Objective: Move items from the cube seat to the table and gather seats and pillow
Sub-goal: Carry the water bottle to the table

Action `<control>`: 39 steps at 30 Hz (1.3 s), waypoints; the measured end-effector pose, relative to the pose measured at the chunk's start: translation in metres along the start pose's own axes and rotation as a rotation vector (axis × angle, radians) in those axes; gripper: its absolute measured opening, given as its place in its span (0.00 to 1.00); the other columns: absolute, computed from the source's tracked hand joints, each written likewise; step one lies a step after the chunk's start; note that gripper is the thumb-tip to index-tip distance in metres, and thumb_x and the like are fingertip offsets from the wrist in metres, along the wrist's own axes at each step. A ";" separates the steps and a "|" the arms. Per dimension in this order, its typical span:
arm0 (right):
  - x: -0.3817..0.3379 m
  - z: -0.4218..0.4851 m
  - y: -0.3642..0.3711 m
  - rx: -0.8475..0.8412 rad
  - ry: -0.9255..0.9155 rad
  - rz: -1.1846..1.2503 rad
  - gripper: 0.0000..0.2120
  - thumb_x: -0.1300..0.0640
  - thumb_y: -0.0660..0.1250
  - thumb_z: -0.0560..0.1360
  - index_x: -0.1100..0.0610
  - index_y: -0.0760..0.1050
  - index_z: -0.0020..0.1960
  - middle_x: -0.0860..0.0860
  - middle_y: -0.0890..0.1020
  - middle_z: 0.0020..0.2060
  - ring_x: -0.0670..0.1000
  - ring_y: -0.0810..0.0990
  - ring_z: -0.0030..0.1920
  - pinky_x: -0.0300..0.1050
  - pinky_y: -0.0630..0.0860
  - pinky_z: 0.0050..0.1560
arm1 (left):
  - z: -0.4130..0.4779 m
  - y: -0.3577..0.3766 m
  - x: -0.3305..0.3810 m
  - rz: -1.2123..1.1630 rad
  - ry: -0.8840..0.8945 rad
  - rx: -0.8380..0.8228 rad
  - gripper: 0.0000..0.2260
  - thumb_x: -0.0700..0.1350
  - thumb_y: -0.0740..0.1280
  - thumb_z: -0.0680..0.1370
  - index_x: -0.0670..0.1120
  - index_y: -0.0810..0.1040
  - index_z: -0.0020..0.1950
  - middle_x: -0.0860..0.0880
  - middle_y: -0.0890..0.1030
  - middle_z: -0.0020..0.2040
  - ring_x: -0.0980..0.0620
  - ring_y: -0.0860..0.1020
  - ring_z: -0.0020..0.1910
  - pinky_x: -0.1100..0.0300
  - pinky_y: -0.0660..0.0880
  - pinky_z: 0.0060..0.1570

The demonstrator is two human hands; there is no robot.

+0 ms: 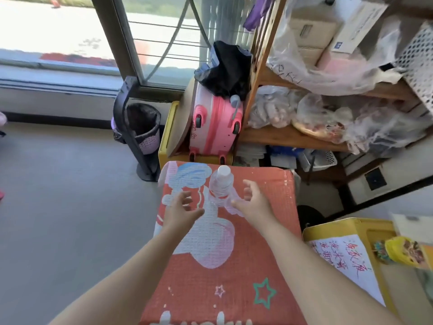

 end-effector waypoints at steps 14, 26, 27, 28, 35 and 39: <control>0.072 0.096 0.054 -0.065 -0.201 0.137 0.40 0.56 0.79 0.62 0.44 0.63 0.68 0.43 0.74 0.62 0.43 0.73 0.62 0.40 0.71 0.59 | 0.113 0.074 -0.055 0.069 0.213 -0.282 0.35 0.44 0.76 0.68 0.56 0.65 0.71 0.56 0.73 0.66 0.53 0.70 0.65 0.58 0.68 0.58; 0.080 0.105 0.055 -0.128 -0.215 0.177 0.31 0.60 0.79 0.62 0.42 0.70 0.58 0.41 0.80 0.52 0.43 0.78 0.55 0.44 0.76 0.57 | 0.118 0.085 -0.064 -0.047 0.178 -0.423 0.29 0.38 0.77 0.66 0.61 0.73 0.60 0.53 0.81 0.58 0.50 0.78 0.60 0.51 0.76 0.59; 0.074 0.099 0.053 -0.134 -0.209 0.178 0.31 0.60 0.79 0.62 0.42 0.70 0.58 0.41 0.80 0.52 0.44 0.78 0.56 0.45 0.76 0.58 | 0.112 0.081 -0.059 -0.043 0.162 -0.423 0.28 0.39 0.77 0.66 0.59 0.73 0.61 0.52 0.81 0.58 0.50 0.78 0.59 0.51 0.76 0.59; 0.067 0.093 0.049 -0.137 -0.198 0.183 0.31 0.59 0.79 0.62 0.43 0.71 0.59 0.42 0.80 0.52 0.45 0.79 0.56 0.47 0.76 0.59 | 0.105 0.076 -0.053 -0.034 0.150 -0.418 0.27 0.39 0.77 0.66 0.56 0.74 0.62 0.52 0.81 0.57 0.49 0.78 0.58 0.51 0.76 0.58; -0.014 0.042 0.014 -0.202 -0.213 0.197 0.28 0.61 0.79 0.61 0.46 0.73 0.57 0.46 0.81 0.53 0.48 0.80 0.55 0.43 0.76 0.52 | 0.045 0.024 0.014 -0.032 0.169 -0.383 0.21 0.39 0.76 0.67 0.52 0.76 0.56 0.56 0.80 0.43 0.58 0.78 0.40 0.65 0.74 0.41; -0.074 0.015 -0.008 -0.257 -0.284 0.186 0.29 0.62 0.78 0.63 0.53 0.74 0.62 0.46 0.82 0.51 0.43 0.81 0.49 0.31 0.77 0.41 | 0.012 -0.010 0.059 -0.054 0.205 -0.348 0.19 0.38 0.76 0.68 0.52 0.77 0.55 0.57 0.81 0.43 0.58 0.80 0.41 0.67 0.75 0.40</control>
Point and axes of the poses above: each hand's wrist, its own z-axis towards the middle knuckle, its own y-axis out of the palm, x = y × z, the point moved 2 cm from there along z, towards the middle knuckle
